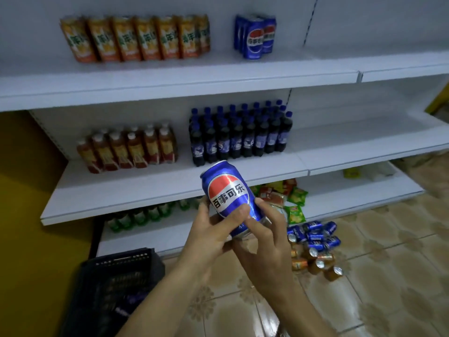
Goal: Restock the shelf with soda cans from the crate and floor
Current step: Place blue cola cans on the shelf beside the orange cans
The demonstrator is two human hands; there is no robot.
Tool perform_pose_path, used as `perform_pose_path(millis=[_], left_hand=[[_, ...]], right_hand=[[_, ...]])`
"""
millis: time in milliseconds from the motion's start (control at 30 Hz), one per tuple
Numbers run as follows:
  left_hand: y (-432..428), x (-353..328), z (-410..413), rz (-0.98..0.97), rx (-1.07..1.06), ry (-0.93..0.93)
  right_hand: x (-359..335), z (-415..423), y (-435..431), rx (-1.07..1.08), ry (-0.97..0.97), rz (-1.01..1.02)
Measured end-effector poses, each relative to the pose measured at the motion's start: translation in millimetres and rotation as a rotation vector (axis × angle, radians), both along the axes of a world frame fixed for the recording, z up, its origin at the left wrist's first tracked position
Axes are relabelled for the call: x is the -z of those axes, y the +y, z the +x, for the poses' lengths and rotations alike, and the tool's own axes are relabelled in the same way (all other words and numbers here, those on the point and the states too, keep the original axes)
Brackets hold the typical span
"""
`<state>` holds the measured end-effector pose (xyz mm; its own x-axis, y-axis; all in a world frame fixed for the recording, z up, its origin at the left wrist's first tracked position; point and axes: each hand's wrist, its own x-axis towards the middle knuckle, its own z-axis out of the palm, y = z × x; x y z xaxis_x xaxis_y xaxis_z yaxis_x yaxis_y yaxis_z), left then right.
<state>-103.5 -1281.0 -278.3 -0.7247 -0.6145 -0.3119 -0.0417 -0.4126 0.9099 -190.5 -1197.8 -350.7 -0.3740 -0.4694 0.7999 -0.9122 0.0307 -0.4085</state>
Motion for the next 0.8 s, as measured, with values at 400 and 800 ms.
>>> perform_pose_path(millis=[400, 800], left_hand=[[59.5, -25.3, -233.4, -0.374, -0.157, 0.029], [-10.9, -102.7, -353.5, -0.99, -0.15, -0.009]], right_hand=[[-88.1, -242.4, 72.9, -0.326, -0.67, 0.225], [-205.6, -367.5, -9.9, -0.25, -0.723, 0.256]])
